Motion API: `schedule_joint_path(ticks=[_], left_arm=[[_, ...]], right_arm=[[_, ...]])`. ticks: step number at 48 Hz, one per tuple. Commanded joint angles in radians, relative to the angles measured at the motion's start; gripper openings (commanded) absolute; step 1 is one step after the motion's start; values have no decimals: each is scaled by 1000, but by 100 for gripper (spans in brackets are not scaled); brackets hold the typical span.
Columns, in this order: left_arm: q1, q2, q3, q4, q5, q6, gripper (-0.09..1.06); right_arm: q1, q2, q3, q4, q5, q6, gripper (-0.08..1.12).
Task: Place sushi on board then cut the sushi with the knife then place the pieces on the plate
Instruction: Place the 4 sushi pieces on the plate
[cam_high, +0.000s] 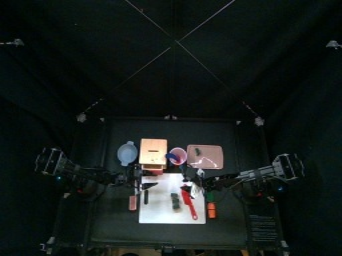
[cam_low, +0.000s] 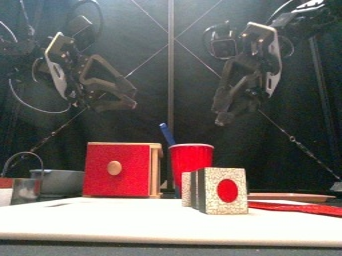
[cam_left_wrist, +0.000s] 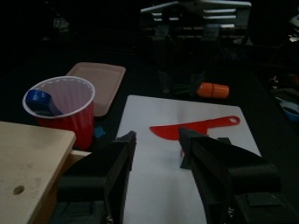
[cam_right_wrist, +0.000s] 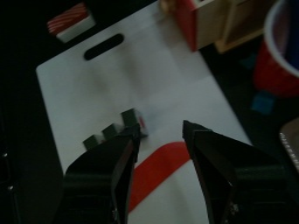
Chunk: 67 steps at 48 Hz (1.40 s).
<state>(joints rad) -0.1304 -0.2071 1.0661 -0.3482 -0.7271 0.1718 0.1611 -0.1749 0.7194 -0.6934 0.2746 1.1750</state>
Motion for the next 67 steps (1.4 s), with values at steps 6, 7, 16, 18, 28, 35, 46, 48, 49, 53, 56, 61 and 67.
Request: schedule_joint_path(ticks=[6,7,16,18,28,35,46,48,49,53,56,61,67], left_arm=[[21,-3,-43,3,-5,2,82],[23,-3,-44,3,-6,2,82],[23,-5,-41,2,-5,0,82],[25,-3,-41,2,-5,0,82],[25,-3,-38,0,-3,0,82],[25,-3,-40,2,-3,0,82],[28,-3,-40,3,-3,2,82],[28,-3,-41,3,-3,3,82],[28,-3,-41,3,-3,3,82],[28,-3,-41,3,-3,3,82],[28,-3,-41,3,-3,3,82],[28,-3,-38,3,-2,3,82],[28,-5,-34,3,-3,2,82]], right_arm=[[26,44,-46,-28,-17,-5,81],[25,49,-46,-32,-20,-5,81],[25,74,-67,-74,-44,-5,80],[25,67,-75,-72,-44,-5,80],[35,11,-86,-32,2,-5,80],[54,-63,-77,51,78,-17,80],[74,-120,-98,307,212,-291,80],[67,-109,-106,362,230,-371,80],[63,-103,-107,388,230,-411,80],[32,-69,-124,525,213,-578,80],[9,-44,-133,600,195,-667,80],[-21,0,-147,695,163,-788,80],[-40,66,-178,746,143,-882,80]])
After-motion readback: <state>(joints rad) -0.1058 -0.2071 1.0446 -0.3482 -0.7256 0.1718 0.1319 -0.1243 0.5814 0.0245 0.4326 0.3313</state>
